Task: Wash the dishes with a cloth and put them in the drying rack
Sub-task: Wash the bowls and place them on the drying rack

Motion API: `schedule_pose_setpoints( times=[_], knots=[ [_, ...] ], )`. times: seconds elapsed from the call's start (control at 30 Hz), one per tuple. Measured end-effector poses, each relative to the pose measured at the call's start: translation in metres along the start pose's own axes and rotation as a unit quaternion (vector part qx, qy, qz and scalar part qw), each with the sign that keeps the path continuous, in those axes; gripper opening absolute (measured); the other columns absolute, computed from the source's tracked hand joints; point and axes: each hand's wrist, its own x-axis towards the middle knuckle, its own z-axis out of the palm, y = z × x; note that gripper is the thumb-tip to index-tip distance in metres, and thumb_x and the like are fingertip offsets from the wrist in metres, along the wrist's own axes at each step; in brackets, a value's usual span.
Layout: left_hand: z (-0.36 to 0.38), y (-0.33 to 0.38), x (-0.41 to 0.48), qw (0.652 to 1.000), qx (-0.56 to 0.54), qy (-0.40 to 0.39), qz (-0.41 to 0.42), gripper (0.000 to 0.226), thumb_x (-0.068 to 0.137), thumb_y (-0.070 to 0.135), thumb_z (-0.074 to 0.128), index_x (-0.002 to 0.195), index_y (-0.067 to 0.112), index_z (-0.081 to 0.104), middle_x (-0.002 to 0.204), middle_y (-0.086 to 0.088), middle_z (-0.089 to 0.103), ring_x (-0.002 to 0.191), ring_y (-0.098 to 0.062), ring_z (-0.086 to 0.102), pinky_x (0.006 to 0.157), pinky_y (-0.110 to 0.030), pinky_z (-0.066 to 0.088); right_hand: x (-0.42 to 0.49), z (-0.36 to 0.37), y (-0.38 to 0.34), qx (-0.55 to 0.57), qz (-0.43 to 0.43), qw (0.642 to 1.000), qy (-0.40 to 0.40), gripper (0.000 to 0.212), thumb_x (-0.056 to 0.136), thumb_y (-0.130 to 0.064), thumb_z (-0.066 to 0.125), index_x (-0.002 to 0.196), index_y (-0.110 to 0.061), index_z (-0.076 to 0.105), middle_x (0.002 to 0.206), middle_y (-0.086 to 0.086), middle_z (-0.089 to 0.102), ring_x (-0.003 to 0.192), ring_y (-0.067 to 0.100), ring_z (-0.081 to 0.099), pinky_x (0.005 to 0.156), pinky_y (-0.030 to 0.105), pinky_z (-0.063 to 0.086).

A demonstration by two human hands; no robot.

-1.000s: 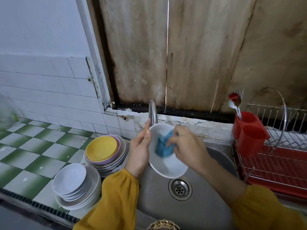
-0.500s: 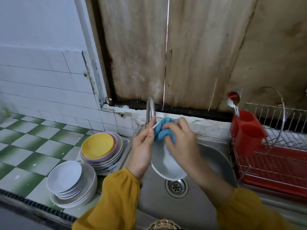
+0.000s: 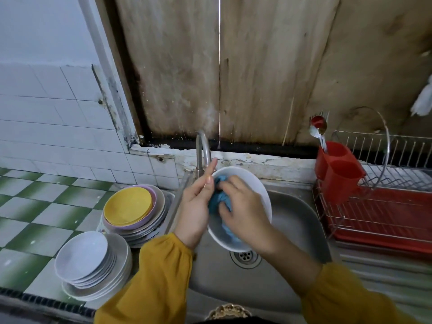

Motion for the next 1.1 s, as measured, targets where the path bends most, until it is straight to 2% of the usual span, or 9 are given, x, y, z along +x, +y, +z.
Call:
schedule_pose_setpoints(
  times=[0.1,0.2,0.33,0.4,0.5,0.6,0.8,0.97,1.1],
  knots=[
    [-0.011,-0.001,0.006,1.0,0.006,0.021,-0.001,0.033,0.101,0.025,0.041,0.127,0.038,0.055,0.126,0.022,0.057,0.124,-0.012,0.053,0.104,-0.029,0.045,-0.009,-0.012,-0.007,0.071,-0.04,0.982,-0.17,0.031,0.087,-0.011,0.06,0.116,-0.019,0.067,0.109,-0.004,0.058,0.097,0.017,0.056,0.084,0.027,0.044],
    [-0.021,-0.007,0.01,0.999,-0.01,0.034,-0.006,0.03,0.097,0.033,0.044,0.121,0.044,0.057,0.126,0.018,0.06,0.12,-0.017,0.056,0.101,-0.037,0.049,-0.016,-0.03,0.007,-0.057,-0.089,0.967,-0.23,0.031,0.088,-0.019,0.056,0.114,-0.03,0.069,0.109,-0.009,0.057,0.09,0.009,0.053,0.074,0.031,0.049],
    [-0.024,-0.006,0.015,0.998,-0.034,0.042,0.007,0.032,0.101,0.028,0.04,0.128,0.04,0.051,0.113,0.026,0.062,0.109,-0.012,0.061,0.09,-0.032,0.055,-0.03,-0.038,0.04,0.0,0.074,0.996,-0.056,0.023,0.077,-0.016,0.05,0.083,-0.032,0.065,0.097,-0.012,0.056,0.075,0.009,0.053,0.064,0.025,0.042],
    [-0.028,-0.004,0.024,0.998,-0.047,0.036,-0.004,0.031,0.103,0.028,0.037,0.128,0.039,0.051,0.114,0.021,0.064,0.1,-0.009,0.063,0.08,-0.027,0.057,-0.034,-0.039,0.059,0.147,0.239,0.959,0.031,0.033,0.082,-0.002,0.05,0.078,-0.032,0.06,0.093,-0.008,0.061,0.087,0.016,0.058,0.072,0.028,0.044],
    [-0.025,-0.003,0.033,0.993,-0.092,0.001,-0.068,0.031,0.102,0.039,0.04,0.13,0.037,0.055,0.133,-0.001,0.06,0.113,-0.025,0.061,0.094,-0.046,0.053,-0.047,-0.042,0.073,0.238,0.342,0.902,0.116,0.033,0.095,-0.001,0.043,0.088,-0.029,0.06,0.093,-0.001,0.063,0.091,0.021,0.059,0.069,0.029,0.044],
    [-0.013,0.001,0.039,0.97,-0.149,-0.031,-0.188,0.04,0.103,0.044,0.035,0.137,0.03,0.052,0.13,-0.005,0.062,0.11,-0.032,0.062,0.095,-0.055,0.048,-0.062,-0.047,0.063,0.211,0.308,0.92,0.117,0.034,0.096,-0.02,0.056,0.124,-0.039,0.051,0.102,-0.01,0.063,0.093,0.009,0.061,0.069,0.02,0.046],
    [0.021,-0.007,0.05,0.915,-0.16,-0.111,-0.353,0.041,0.104,0.044,0.027,0.102,0.028,0.065,0.104,-0.014,0.068,0.087,-0.037,0.059,0.082,-0.051,0.043,-0.088,-0.053,0.047,0.018,0.186,0.975,0.121,0.116,0.062,-0.059,0.08,0.147,-0.058,0.001,0.142,-0.008,0.036,0.122,0.009,0.046,0.085,0.036,0.055],
    [0.067,-0.006,0.036,0.863,-0.16,-0.19,-0.439,0.046,0.103,0.045,0.035,0.111,0.012,0.065,0.109,-0.024,0.066,0.1,-0.044,0.06,0.077,-0.056,0.051,-0.11,-0.075,0.059,-0.191,0.085,0.961,0.182,0.112,0.066,-0.061,0.074,0.151,-0.048,0.001,0.15,0.014,0.027,0.098,0.025,0.065,0.054,0.016,0.046],
    [0.116,-0.016,0.026,0.853,-0.111,-0.255,-0.441,0.07,0.096,0.068,0.022,0.116,0.013,0.061,0.106,-0.023,0.07,0.097,-0.044,0.065,0.066,-0.049,0.057,-0.139,-0.108,0.081,-0.223,0.114,0.945,0.21,0.084,0.082,-0.07,0.051,0.151,-0.049,0.007,0.154,0.015,0.027,0.067,0.027,0.068,0.042,0.026,0.051]
  ],
)
